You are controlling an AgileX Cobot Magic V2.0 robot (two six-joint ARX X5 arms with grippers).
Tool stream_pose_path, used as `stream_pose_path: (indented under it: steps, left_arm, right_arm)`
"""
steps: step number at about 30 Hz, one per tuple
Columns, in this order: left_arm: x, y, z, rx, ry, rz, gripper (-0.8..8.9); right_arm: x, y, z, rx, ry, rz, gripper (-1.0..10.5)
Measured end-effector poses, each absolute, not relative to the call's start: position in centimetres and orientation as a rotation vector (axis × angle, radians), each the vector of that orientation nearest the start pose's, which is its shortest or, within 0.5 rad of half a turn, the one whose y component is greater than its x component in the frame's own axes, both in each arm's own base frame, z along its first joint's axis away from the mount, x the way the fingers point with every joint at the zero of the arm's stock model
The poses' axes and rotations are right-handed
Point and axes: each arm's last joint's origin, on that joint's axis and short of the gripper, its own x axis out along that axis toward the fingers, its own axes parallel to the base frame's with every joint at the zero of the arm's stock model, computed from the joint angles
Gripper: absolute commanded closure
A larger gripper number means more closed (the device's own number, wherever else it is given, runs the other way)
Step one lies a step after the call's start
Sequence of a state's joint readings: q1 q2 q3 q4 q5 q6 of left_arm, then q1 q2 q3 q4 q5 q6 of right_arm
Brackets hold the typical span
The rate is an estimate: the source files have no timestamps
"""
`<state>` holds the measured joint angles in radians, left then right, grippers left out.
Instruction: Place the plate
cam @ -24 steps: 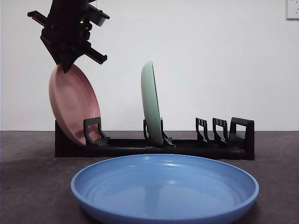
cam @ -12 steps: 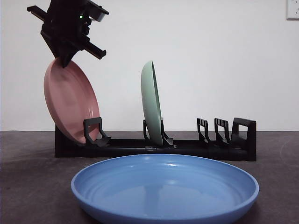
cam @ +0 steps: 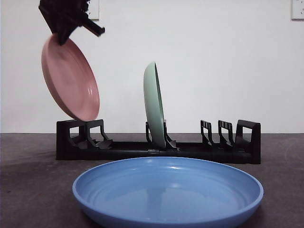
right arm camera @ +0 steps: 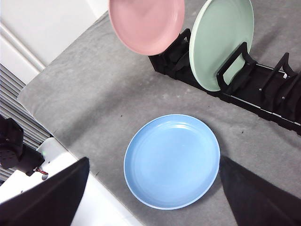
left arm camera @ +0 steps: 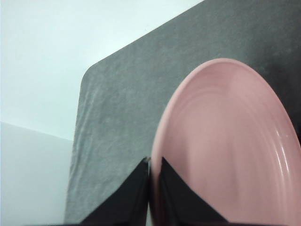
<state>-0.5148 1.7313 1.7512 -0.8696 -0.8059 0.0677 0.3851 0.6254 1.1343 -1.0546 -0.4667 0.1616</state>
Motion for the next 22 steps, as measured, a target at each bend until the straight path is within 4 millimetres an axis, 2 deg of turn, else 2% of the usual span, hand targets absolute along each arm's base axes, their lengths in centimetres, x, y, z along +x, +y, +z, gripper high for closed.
stream_pose_path:
  steps: [8,11,17,22]
  left_arm:
    - [31.2,-15.4,39.8,0.58,0.696,0.25,8.09]
    - [29.9,-14.9,41.0,0.562,0.687,0.249,8.09]
    - [24.9,-12.7,43.7,0.458,0.767,0.097,8.09]
    - [21.6,-11.7,44.4,0.333,0.892,-0.131,8.09]
  right_arm:
    - [6.1,3.9,38.1,0.171,0.628,0.783,5.1]
    - [6.1,3.9,38.1,0.171,0.628,0.783,5.1]
    - [6.1,3.9,38.1,0.17,0.627,0.782,5.1]
    - [6.1,3.8,38.1,0.162,0.624,0.754,5.1]
